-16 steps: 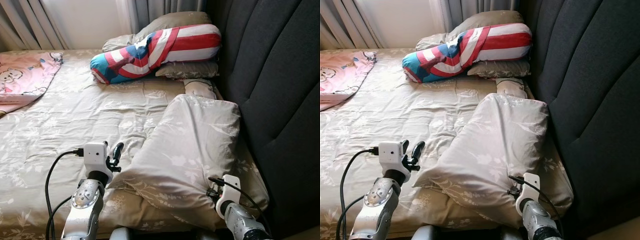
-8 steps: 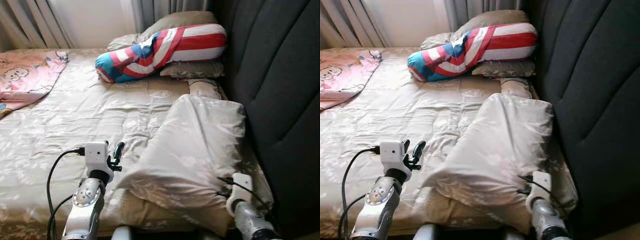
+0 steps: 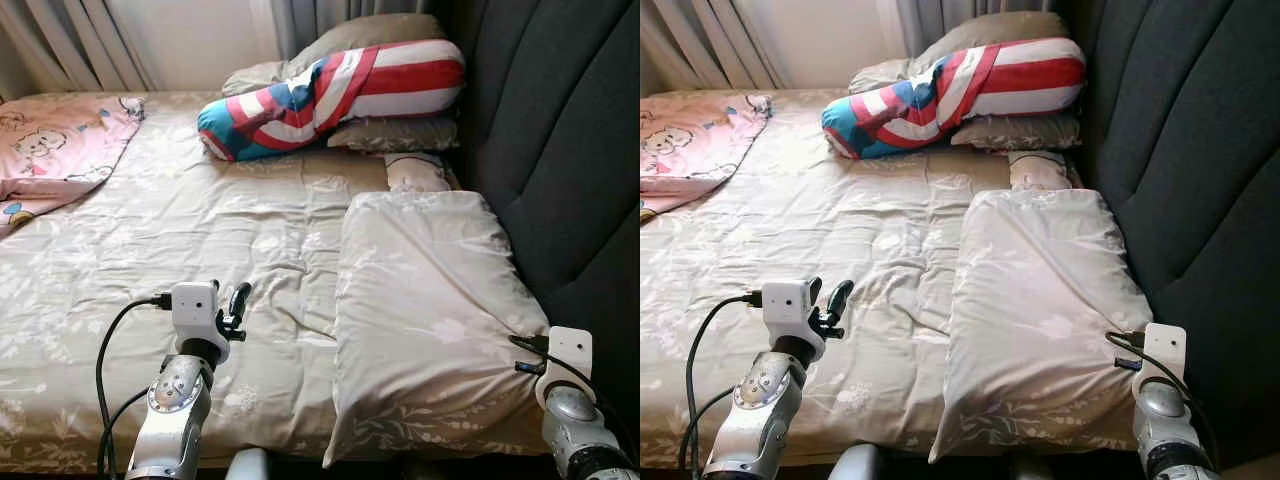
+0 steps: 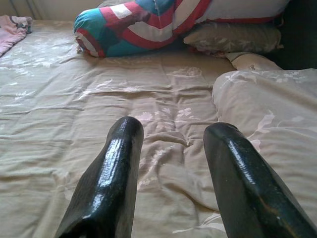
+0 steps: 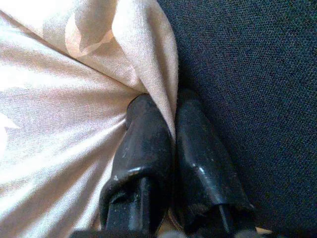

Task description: Clean up the room

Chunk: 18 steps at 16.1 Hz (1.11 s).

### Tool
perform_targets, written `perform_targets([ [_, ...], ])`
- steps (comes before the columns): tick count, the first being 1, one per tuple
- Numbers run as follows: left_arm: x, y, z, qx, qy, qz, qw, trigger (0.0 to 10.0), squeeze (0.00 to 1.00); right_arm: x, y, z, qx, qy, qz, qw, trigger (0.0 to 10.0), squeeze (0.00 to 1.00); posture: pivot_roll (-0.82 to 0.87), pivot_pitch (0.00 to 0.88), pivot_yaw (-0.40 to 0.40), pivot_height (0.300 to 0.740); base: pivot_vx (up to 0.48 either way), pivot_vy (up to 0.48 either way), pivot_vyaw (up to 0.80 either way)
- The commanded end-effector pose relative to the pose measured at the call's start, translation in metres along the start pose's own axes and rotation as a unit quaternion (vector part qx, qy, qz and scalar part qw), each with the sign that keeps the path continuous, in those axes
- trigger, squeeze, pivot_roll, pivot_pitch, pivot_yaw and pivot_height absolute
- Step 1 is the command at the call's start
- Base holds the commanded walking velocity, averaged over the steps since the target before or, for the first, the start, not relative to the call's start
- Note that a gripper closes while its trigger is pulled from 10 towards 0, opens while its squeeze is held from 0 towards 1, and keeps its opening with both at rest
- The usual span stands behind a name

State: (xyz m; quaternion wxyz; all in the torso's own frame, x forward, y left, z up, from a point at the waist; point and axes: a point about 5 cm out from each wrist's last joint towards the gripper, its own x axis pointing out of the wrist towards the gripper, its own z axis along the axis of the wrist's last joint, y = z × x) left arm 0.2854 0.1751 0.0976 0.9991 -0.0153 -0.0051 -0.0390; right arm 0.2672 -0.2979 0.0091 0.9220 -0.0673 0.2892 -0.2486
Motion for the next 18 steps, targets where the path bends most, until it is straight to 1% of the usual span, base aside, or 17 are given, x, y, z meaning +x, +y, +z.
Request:
perform_targets([
  [1,0.001,0.001,-0.001,0.002,0.002,0.0,1.0,10.0,0.0,0.004,-0.012,0.021,0.004,-0.04,-0.03,0.999,0.0,0.0,-0.02,0.029,-0.014,0.644,0.0,0.0,0.0],
  [2,0.0,0.002,-0.001,0.003,0.002,0.001,1.0,10.0,0.0,0.003,-0.011,0.02,0.003,-0.041,-0.033,0.999,0.0,0.0,-0.02,0.031,-0.014,0.644,0.0,0.0,0.0],
  [4,0.0,0.003,-0.001,0.004,0.002,0.002,1.0,10.0,0.0,0.003,-0.013,0.021,-0.008,-0.046,-0.048,0.998,0.0,0.0,-0.01,0.038,-0.013,0.644,0.0,0.0,0.0],
  [8,-0.001,0.002,-0.001,0.003,0.002,0.002,1.0,10.0,0.0,0.003,-0.024,0.025,-0.017,-0.06,-0.092,0.994,0.0,0.0,-0.02,0.04,-0.013,0.644,0.0,0.0,0.0],
  [13,-0.001,0.002,-0.001,0.003,0.003,0.003,1.0,10.0,0.0,0.003,-0.024,0.023,-0.027,-0.056,-0.104,0.993,0.0,0.0,-0.01,0.042,-0.011,0.644,0.0,0.0,0.0],
  [14,-0.001,0.003,-0.001,0.004,0.003,0.003,1.0,10.0,0.0,0.003,-0.023,0.022,-0.028,-0.055,-0.103,0.993,3.5,0.0,-0.01,0.043,-0.011,0.644,0.0,0.0,0.0],
  [15,-0.001,0.003,-0.001,0.004,0.003,0.003,1.0,10.0,0.0,0.003,-0.022,0.022,-0.032,-0.054,-0.102,0.993,10.0,0.0,-0.01,0.043,-0.011,0.644,0.0,0.0,0.0],
  [17,-0.001,0.003,-0.002,0.007,0.004,0.003,1.0,10.0,0.0,0.002,-0.018,0.024,-0.021,-0.064,-0.094,0.993,10.0,0.0,-0.01,0.044,-0.009,0.644,0.0,0.0,0.0],
  [18,-0.002,0.003,-0.002,0.006,0.005,0.002,1.0,10.0,0.0,0.001,-0.013,0.029,-0.008,-0.084,-0.08,0.993,10.0,0.0,-0.01,0.044,-0.009,0.644,0.0,0.0,0.0],
])
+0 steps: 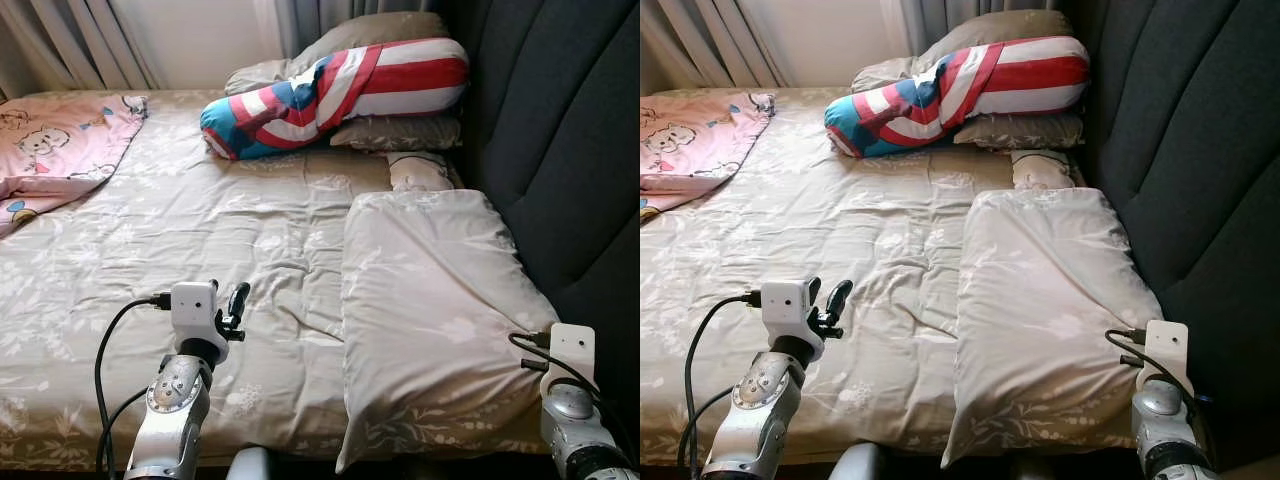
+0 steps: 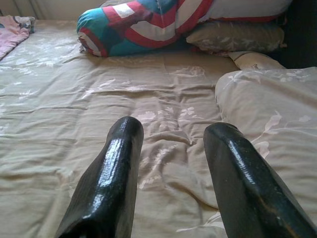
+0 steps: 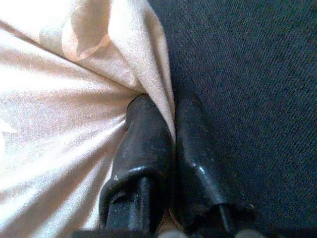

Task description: Clean up the room

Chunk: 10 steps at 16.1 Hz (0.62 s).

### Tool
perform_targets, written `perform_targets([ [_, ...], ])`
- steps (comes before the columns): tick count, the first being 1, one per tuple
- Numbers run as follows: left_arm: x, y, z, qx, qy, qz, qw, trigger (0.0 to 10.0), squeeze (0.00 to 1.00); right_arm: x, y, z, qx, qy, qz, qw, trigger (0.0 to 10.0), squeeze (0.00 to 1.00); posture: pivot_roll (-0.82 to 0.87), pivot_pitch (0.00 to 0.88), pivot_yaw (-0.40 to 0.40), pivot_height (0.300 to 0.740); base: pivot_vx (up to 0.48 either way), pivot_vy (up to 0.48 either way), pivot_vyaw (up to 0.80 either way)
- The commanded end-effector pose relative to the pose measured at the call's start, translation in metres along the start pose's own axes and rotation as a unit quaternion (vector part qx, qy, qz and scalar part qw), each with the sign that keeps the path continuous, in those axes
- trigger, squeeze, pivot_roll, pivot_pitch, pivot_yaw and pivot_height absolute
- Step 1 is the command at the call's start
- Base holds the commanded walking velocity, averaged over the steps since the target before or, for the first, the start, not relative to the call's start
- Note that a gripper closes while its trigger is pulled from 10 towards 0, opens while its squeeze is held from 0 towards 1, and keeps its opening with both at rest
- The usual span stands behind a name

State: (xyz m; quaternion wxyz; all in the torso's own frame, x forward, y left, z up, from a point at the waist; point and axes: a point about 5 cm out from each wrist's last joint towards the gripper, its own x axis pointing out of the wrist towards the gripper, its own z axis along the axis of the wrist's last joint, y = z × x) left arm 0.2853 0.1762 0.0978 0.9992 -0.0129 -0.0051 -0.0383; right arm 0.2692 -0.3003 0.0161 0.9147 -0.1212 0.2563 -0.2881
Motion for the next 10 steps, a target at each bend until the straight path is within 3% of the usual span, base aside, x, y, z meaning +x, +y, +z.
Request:
perform_targets([
  [1,-0.002,0.002,-0.002,0.003,0.005,0.001,1.0,10.0,0.0,0.005,-0.009,0.024,0.023,-0.054,-0.022,0.998,10.0,0.93,-0.01,0.043,-0.009,0.644,0.0,0.0,0.0],
  [2,-0.002,0.002,-0.002,0.002,0.006,0.0,1.0,10.0,0.0,0.004,-0.007,0.026,0.026,-0.06,-0.015,0.998,10.0,1.0,-0.01,0.043,-0.009,0.644,0.0,0.0,0.0],
  [6,-0.002,0.001,-0.002,0.0,0.004,0.0,1.0,10.0,0.0,0.003,-0.004,0.032,0.039,-0.084,0.001,0.996,10.0,1.0,-0.01,0.04,-0.01,0.644,0.0,0.0,0.0],
  [7,-0.002,0.0,-0.002,0.0,0.004,0.0,1.0,10.0,0.0,0.001,0.0,0.044,0.051,-0.128,0.019,0.99,10.0,1.0,-0.01,0.037,-0.011,0.644,0.0,0.0,0.0],
  [9,-0.001,0.0,-0.003,-0.001,0.005,0.001,1.0,10.0,0.0,-0.01,0.026,0.063,0.075,-0.196,0.118,0.971,10.0,0.0,-0.01,0.034,-0.012,0.644,0.0,0.0,0.0],
  [10,-0.001,0.0,-0.004,-0.001,0.006,0.001,1.0,10.0,0.0,-0.013,0.032,0.064,0.083,-0.204,0.136,0.966,10.0,0.0,-0.01,0.03,-0.016,0.644,0.0,0.0,0.0],
])
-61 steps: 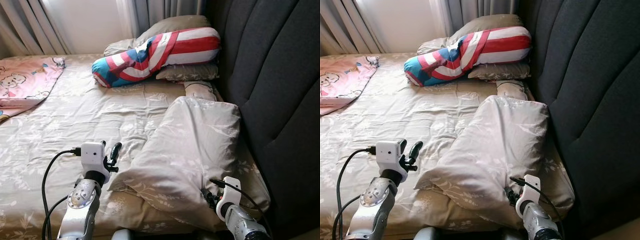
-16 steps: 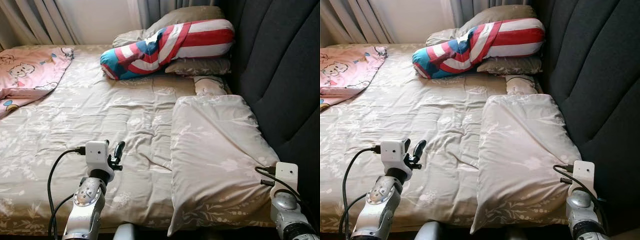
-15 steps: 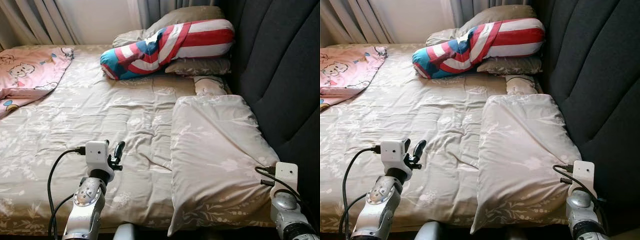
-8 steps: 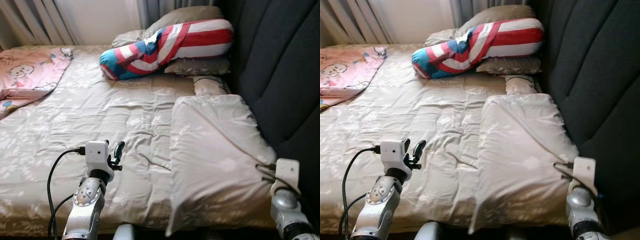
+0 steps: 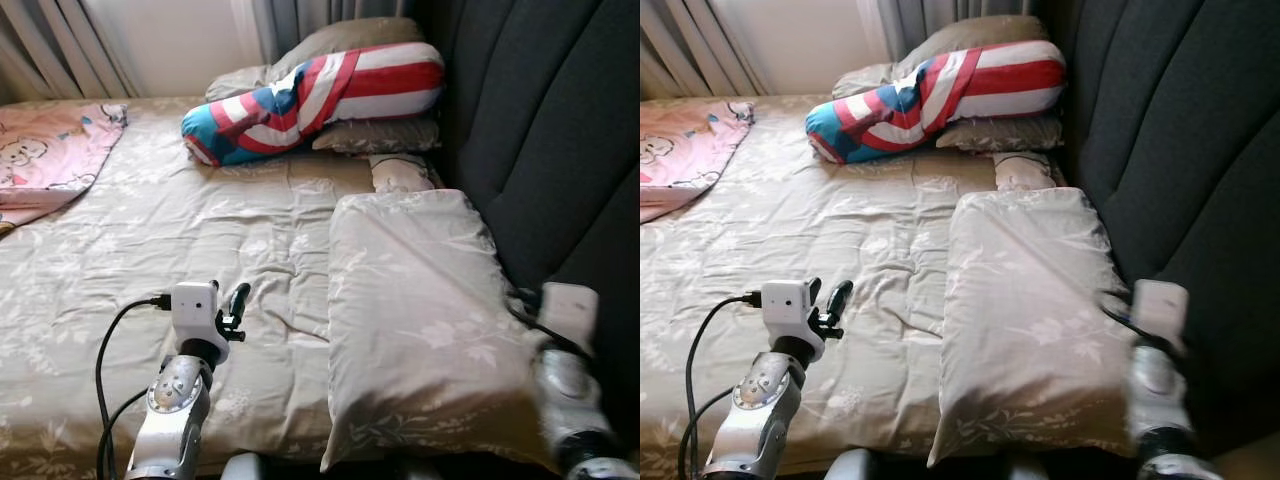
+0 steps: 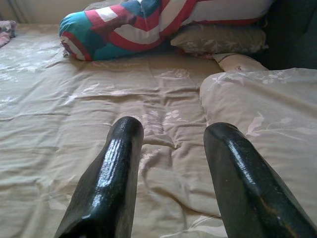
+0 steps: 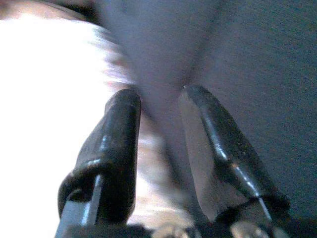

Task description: Clean up the room

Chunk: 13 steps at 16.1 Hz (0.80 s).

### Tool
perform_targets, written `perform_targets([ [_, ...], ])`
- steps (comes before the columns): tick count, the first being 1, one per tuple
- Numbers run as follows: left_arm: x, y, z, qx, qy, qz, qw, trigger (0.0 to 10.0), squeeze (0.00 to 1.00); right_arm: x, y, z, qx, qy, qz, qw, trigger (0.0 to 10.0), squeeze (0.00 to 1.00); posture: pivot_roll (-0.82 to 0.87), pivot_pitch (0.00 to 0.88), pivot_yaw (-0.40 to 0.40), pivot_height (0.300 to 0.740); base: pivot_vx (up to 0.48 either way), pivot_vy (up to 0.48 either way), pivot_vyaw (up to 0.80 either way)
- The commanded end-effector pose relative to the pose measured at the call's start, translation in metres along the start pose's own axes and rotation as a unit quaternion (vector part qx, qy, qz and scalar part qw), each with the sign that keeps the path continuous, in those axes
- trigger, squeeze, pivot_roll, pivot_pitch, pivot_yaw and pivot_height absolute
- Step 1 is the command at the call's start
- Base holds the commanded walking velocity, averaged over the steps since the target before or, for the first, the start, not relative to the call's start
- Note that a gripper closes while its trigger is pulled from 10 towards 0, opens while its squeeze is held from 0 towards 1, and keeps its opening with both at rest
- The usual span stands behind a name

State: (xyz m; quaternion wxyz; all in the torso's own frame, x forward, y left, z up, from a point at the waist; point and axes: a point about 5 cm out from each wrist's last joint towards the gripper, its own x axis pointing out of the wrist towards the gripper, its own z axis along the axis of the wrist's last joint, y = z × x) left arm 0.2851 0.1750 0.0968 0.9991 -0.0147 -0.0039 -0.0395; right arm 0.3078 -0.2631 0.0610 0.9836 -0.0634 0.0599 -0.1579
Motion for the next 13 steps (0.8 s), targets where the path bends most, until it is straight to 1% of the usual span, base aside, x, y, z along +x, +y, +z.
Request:
perform_targets([
  [1,-0.001,0.002,-0.005,-0.001,0.007,0.004,1.0,10.0,0.0,-0.003,0.012,0.003,0.02,-0.019,0.037,0.999,10.0,0.0,-0.01,0.03,-0.016,0.644,0.0,0.0,0.0],
  [2,-0.002,0.002,-0.007,-0.004,0.01,0.007,1.0,10.0,0.0,-0.008,0.021,0.001,0.036,-0.028,0.062,0.997,10.0,0.0,-0.02,0.033,-0.016,0.644,0.0,0.0,0.0],
  [3,-0.002,0.002,-0.008,-0.005,0.011,0.008,1.0,10.0,0.0,-0.011,0.024,0.0,0.043,-0.028,0.07,0.996,10.0,0.0,-0.02,0.034,-0.015,0.644,0.0,0.0,0.0],
  [5,-0.004,0.002,-0.013,-0.007,0.019,0.008,1.0,10.0,0.0,-0.024,0.035,-0.02,0.07,0.005,0.086,0.994,10.0,0.0,-0.02,0.038,-0.015,0.668,0.0,0.0,0.0],
  [7,-0.005,0.006,-0.018,-0.012,0.03,0.016,0.999,10.0,0.0,-0.028,0.038,-0.027,0.08,0.02,0.086,0.993,10.0,0.0,-0.02,0.04,-0.012,0.688,0.0,0.0,0.0],
  [9,-0.008,0.011,-0.028,-0.016,0.048,0.028,0.998,10.0,0.0,-0.034,0.042,-0.038,0.091,0.047,0.092,0.99,10.0,0.0,-0.02,0.037,-0.011,0.713,0.0,0.0,0.0],
  [10,-0.009,0.012,-0.03,-0.017,0.051,0.03,0.998,10.0,0.0,-0.036,0.043,-0.04,0.093,0.052,0.094,0.99,10.0,0.0,-0.02,0.037,-0.011,0.718,0.0,0.0,0.0],
  [12,-0.015,0.019,-0.044,-0.02,0.077,0.042,0.996,10.0,0.0,-0.046,0.047,-0.057,0.092,0.091,0.101,0.986,10.0,0.0,-0.01,0.028,-0.011,0.74,0.0,0.0,0.0],
  [13,-0.017,0.021,-0.05,-0.022,0.087,0.046,0.995,10.0,0.0,-0.049,0.046,-0.063,0.091,0.105,0.097,0.985,10.0,0.0,-0.01,0.024,-0.01,0.74,0.0,0.0,0.0],
])
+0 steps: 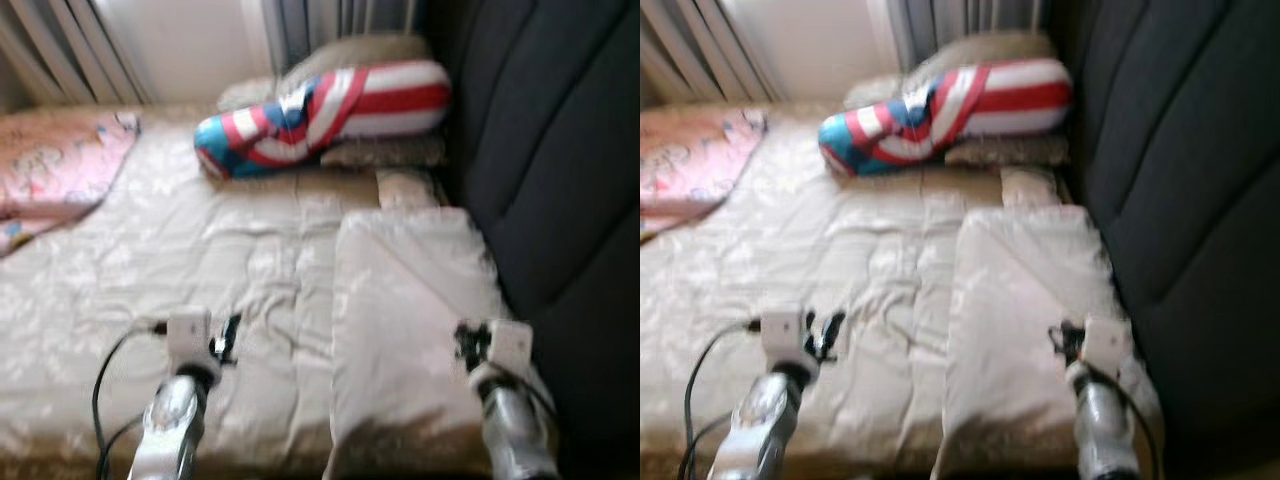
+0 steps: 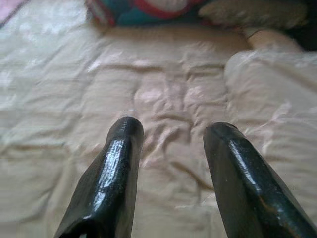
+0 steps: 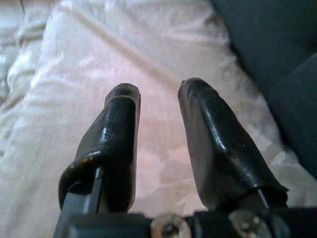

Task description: Clean up the room

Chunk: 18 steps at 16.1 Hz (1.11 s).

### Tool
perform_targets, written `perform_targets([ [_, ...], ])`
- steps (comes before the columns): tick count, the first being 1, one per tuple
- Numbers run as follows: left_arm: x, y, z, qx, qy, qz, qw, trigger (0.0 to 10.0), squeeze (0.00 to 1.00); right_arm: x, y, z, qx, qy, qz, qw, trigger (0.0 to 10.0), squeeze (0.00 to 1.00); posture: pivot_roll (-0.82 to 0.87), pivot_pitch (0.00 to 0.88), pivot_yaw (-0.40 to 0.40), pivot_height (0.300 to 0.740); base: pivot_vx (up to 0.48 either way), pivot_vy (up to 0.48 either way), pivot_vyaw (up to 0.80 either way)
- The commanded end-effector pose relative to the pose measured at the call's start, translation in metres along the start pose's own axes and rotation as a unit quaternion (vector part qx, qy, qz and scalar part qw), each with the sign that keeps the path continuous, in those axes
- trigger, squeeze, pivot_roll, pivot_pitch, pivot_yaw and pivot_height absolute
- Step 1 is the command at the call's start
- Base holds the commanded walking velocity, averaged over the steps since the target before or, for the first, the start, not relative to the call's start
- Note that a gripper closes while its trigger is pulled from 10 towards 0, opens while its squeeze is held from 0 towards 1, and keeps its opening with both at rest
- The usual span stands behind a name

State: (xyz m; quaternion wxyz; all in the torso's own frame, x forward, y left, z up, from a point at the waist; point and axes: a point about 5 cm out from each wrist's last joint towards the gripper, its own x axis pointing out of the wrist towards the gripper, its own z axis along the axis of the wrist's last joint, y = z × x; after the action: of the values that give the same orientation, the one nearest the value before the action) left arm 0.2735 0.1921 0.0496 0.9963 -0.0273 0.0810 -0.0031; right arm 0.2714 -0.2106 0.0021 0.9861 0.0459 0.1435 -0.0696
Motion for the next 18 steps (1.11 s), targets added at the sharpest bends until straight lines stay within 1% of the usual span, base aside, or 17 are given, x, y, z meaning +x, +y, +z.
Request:
perform_targets([
  [1,-0.004,0.006,-0.01,-0.006,0.015,0.012,1.0,10.0,0.0,-0.005,-0.004,-0.012,0.007,0.027,-0.009,1.0,10.0,0.0,-0.01,0.024,-0.01,0.74,0.0,0.0,0.0],
  [2,-0.004,0.008,-0.016,-0.007,0.027,0.015,0.999,10.0,0.0,-0.007,-0.005,-0.017,0.008,0.04,-0.013,0.999,10.0,0.0,-0.01,0.012,-0.012,0.74,0.0,0.0,0.0],
  [3,-0.007,0.013,-0.033,-0.004,0.065,0.019,0.998,10.0,0.0,-0.013,-0.008,-0.031,0.006,0.077,-0.02,0.997,10.0,0.0,-0.01,0.0,-0.011,0.74,0.0,0.0,0.0],
  [4,-0.012,0.019,-0.052,-0.009,0.106,0.028,0.994,10.0,0.0,-0.019,-0.012,-0.044,0.005,0.117,-0.031,0.993,10.0,0.0,-0.01,0.0,-0.009,0.74,0.0,0.0,0.0],
  [6,-0.025,0.027,-0.082,0.0,0.18,0.037,0.983,10.0,0.0,-0.032,-0.018,-0.064,0.002,0.166,-0.049,0.985,10.0,0.0,-0.01,0.0,-0.005,0.74,0.0,0.0,0.0],
  [7,-0.03,0.029,-0.09,0.005,0.205,0.038,0.978,10.0,0.0,-0.037,-0.02,-0.07,0.001,0.183,-0.056,0.981,10.0,0.0,-0.02,0.0,-0.002,0.74,0.0,0.0,0.0],
  [8,-0.036,0.027,-0.101,0.013,0.237,0.029,0.971,10.0,0.0,-0.044,-0.024,-0.079,0.008,0.201,-0.071,0.977,10.0,0.0,-0.02,0.0,0.0,0.74,0.0,0.0,0.0],
  [9,-0.037,0.026,-0.103,0.016,0.242,0.026,0.97,10.0,0.0,-0.045,-0.024,-0.079,0.013,0.202,-0.074,0.977,10.0,0.0,-0.02,0.0,0.001,0.74,0.0,0.0,0.0],
  [10,-0.044,0.024,-0.114,0.022,0.273,0.026,0.961,10.0,0.0,-0.05,-0.023,-0.086,0.029,0.214,-0.08,0.973,10.0,0.0,-0.02,0.0,0.004,0.74,0.0,0.0,0.0],
  [12,-0.052,0.021,-0.124,0.023,0.3,0.028,0.953,10.0,0.0,-0.056,-0.019,-0.094,0.019,0.236,-0.071,0.969,10.0,0.0,-0.03,0.0,0.005,0.74,0.0,0.0,0.0],
  [14,-0.056,0.017,-0.129,0.027,0.312,0.025,0.949,10.0,0.0,-0.058,-0.016,-0.097,0.014,0.24,-0.065,0.969,10.0,0.0,-0.03,0.0,0.004,0.74,0.0,0.0,0.0],
  [18,-0.058,0.016,-0.133,0.03,0.325,0.028,0.945,10.0,0.0,-0.064,-0.017,-0.103,0.015,0.257,-0.076,0.963,10.0,0.0,-0.03,0.0,-0.002,0.74,0.0,0.0,0.0],
])
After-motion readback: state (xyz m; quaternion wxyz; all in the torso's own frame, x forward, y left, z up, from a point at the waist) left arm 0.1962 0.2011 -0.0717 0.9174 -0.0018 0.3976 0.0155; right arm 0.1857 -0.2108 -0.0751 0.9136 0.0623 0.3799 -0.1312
